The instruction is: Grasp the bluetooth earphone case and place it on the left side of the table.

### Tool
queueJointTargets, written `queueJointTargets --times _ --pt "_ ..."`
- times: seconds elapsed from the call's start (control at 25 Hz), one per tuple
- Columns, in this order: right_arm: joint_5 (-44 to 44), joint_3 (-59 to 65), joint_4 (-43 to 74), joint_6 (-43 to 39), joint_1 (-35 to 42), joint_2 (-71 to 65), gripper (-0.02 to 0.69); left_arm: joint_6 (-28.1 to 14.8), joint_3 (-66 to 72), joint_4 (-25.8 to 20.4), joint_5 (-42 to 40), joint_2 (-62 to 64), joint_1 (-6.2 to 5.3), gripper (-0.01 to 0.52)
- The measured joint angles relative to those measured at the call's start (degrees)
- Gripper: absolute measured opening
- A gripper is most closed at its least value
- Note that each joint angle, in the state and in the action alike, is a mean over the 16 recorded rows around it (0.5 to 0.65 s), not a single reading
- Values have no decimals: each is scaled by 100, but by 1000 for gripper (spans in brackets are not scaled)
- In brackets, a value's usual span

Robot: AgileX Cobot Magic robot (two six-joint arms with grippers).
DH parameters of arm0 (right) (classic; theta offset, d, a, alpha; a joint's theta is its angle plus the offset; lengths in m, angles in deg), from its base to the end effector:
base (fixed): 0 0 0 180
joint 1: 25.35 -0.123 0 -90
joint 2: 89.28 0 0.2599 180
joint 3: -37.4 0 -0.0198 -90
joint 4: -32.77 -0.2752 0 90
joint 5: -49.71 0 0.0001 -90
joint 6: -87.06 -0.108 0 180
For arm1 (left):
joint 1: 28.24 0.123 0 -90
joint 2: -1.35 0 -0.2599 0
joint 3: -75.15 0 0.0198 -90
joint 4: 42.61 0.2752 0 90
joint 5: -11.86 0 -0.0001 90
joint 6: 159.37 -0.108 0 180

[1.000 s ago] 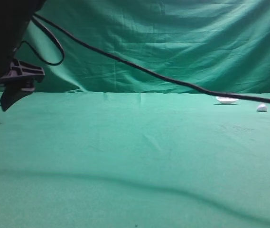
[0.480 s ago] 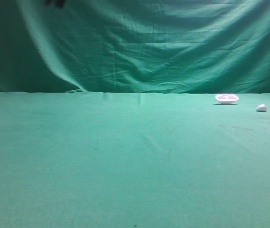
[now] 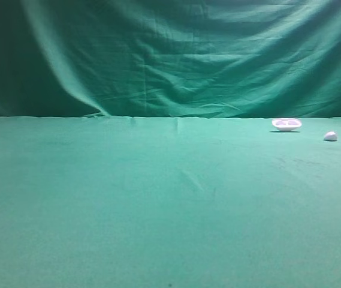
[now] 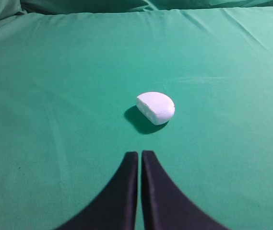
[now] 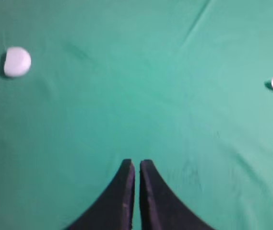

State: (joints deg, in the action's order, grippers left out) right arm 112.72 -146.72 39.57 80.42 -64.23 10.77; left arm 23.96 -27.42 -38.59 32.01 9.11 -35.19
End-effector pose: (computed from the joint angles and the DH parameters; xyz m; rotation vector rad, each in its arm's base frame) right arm 0.2309 0.1716 0.3848 -0.6898 2.3248 0.2112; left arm 0.1186 -0.0118 0.1723 0.1016 1.8352 -0.0574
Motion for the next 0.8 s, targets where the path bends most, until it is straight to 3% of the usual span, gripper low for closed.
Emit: queueJointTargets --times 0.32,0.8 --pt "-829 2116 -26 -166 1 2094 0 0 0 0 0 0 0 0" --pt "415 2839 -278 -348 1 4344 0 0 0 0 0 0 0 0"
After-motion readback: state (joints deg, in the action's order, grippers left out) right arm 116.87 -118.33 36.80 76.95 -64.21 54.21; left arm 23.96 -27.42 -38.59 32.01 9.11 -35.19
